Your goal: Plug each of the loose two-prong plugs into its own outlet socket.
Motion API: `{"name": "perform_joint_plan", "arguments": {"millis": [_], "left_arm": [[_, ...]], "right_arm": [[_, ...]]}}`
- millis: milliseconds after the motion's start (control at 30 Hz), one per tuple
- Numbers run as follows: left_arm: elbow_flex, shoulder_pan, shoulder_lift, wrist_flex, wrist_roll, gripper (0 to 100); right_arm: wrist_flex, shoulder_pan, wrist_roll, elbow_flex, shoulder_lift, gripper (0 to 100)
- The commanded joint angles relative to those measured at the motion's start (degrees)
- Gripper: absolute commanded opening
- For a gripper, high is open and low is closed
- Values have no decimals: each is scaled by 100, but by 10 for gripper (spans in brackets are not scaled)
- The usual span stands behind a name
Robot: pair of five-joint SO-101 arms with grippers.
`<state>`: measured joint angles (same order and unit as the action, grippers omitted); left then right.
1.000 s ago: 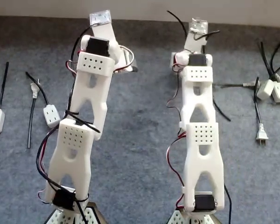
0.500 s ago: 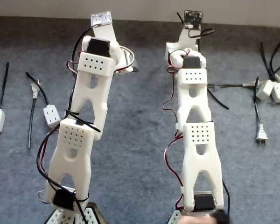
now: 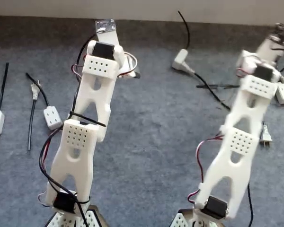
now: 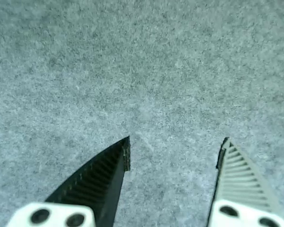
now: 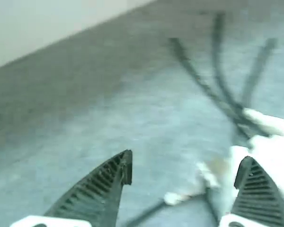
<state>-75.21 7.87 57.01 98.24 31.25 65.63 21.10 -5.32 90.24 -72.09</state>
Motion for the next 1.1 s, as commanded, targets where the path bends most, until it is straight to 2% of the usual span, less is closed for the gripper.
{"name": "perform_joint_plan", "arguments": {"millis": [0,200,433,833,1067], "left_arm": [[-75,127,-57,-70,53,299],[-75,163,-48,-70,53,299],[-66,154,-48,-70,53,299],[-66,154,-48,-70,53,299],[-66,154,-48,-70,53,299]], "right_arm": [[391,620,-53,233,629,334],[725,998,-35,215,637,271],[743,646,-26,13,303,270],[-295,734,-62,13,-901,266],[-286,822,-62,22,-629,142]]}}
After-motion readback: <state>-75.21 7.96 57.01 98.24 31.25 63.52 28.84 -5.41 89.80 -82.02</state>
